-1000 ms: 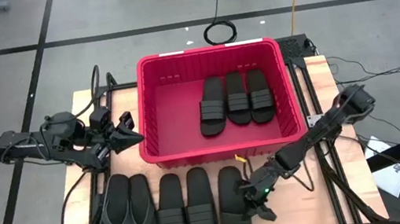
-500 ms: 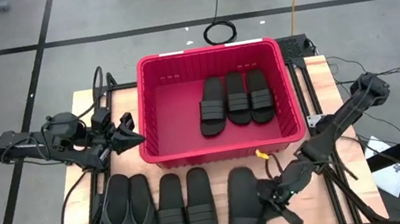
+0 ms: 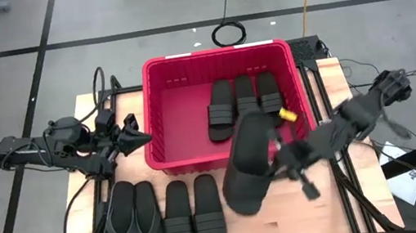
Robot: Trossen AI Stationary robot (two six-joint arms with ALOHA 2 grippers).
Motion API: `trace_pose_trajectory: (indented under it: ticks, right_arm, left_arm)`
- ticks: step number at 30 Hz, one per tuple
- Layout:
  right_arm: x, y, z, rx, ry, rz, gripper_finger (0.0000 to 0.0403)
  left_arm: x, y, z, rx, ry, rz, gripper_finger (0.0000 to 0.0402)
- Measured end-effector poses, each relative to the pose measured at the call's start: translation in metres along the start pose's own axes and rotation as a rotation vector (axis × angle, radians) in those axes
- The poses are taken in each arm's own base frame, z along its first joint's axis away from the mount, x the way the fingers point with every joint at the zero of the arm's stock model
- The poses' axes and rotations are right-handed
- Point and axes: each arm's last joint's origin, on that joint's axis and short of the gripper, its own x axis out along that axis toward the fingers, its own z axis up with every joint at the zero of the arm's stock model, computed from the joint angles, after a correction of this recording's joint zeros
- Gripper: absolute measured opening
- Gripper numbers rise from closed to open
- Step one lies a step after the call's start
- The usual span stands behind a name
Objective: Pick and place slides into bin
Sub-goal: Put the black slide into the red bin
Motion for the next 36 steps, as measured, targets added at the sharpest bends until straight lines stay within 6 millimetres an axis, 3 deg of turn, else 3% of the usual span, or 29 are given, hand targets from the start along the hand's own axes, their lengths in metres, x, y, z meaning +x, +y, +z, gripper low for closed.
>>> trace_pose_trajectory:
  ticks: [8, 12, 15, 21, 24, 28, 36]
  right_arm:
    - [-0.052, -0.079, 0.003, -0.04, 0.0, -0.354, 0.0002]
    - [-0.065, -0.123, 0.004, 0.013, -0.03, -0.346, 0.0002]
    - [-0.064, -0.161, 0.0, 0.069, -0.02, -0.317, 0.0002]
    - [-0.033, -0.245, -0.024, 0.174, 0.091, -0.29, 0.0002]
    - [-0.009, -0.275, -0.035, 0.204, 0.091, -0.212, 0.0002]
    - [0.025, -0.298, -0.045, 0.197, 0.068, -0.083, 0.0002]
    - [0.08, -0.324, -0.071, 0.13, 0.084, 0.089, 0.0002]
  left_arm:
    - [0.0, 0.001, 0.001, -0.029, -0.027, 0.046, 0.0019]
    - [0.0, 0.002, -0.001, -0.021, -0.01, 0.052, 0.0019]
    - [0.0, 0.004, -0.005, -0.004, 0.045, 0.066, 0.0019]
    - [-0.003, 0.012, -0.02, -0.01, 0.219, 0.121, 0.0019]
    - [-0.006, 0.015, -0.028, -0.013, 0.306, 0.137, 0.0019]
    - [-0.008, 0.018, -0.033, -0.007, 0.374, 0.155, 0.0019]
    - [-0.009, 0.018, -0.034, 0.019, 0.381, 0.155, 0.0019]
